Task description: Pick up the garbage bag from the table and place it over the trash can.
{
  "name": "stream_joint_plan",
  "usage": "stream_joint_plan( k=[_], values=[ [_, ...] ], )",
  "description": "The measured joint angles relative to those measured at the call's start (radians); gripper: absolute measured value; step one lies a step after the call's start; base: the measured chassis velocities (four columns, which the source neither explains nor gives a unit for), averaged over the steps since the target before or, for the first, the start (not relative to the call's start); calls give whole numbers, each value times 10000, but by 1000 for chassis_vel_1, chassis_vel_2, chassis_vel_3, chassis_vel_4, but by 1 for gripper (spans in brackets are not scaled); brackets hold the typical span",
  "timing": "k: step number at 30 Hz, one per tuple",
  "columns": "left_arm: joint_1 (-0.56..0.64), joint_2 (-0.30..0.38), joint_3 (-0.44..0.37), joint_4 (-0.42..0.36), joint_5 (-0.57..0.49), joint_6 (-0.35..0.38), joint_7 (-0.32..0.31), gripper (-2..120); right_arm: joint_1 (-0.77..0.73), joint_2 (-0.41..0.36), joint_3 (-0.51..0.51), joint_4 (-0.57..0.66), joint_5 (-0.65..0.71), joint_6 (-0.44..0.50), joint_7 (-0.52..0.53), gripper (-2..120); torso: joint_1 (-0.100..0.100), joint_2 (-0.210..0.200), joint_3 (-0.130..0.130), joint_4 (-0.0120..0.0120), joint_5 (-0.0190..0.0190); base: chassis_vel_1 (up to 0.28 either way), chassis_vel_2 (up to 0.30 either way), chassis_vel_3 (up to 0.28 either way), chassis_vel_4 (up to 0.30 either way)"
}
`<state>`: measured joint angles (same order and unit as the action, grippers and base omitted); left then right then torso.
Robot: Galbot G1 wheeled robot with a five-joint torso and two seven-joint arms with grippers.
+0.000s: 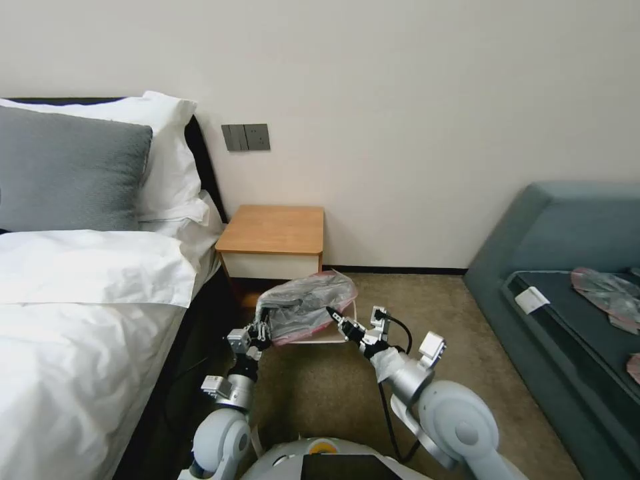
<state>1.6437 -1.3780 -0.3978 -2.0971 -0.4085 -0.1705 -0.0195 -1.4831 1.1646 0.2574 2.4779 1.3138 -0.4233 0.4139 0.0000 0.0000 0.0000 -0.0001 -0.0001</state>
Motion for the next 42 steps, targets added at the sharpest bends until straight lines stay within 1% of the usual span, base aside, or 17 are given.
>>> stream_joint_plan(
  k=[5,14,26,35,38,39,42],
  values=[
    [-63,7,-7,0,-122,52,-16,5,-270,-40,87,130,8,-62,1,0,0,0,0,2,0,0,0,0,0],
    [-171,9,-95,1,-337,107,-26,5,-924,-183,551,217,140,-240,-81,0,0,0,0,1,1,0,0,0,0],
    [-248,-1,-178,48,-438,132,-50,5,-1565,-76,232,236,42,-419,-87,0,0,-1,0,1,0,0,0,0,0],
    [-234,9,-236,35,-485,132,-45,5,-1742,-5,385,236,-176,-464,-130,0,0,0,0,1,0,0,0,0,0],
    [-257,26,-252,27,-531,133,-36,5,-1713,4,387,176,-760,-481,-272,0,0,0,0,2,0,0,0,0,0],
    [-257,26,-252,27,-531,133,-36,5,-1713,4,387,176,-760,-481,-272,0,0,0,0,2,0,0,0,0,0],
    [-271,37,-271,18,-607,134,-29,5,-1822,-12,581,69,-1289,-631,-772,0,0,0,0,1,0,0,0,0,0]
  ],
)
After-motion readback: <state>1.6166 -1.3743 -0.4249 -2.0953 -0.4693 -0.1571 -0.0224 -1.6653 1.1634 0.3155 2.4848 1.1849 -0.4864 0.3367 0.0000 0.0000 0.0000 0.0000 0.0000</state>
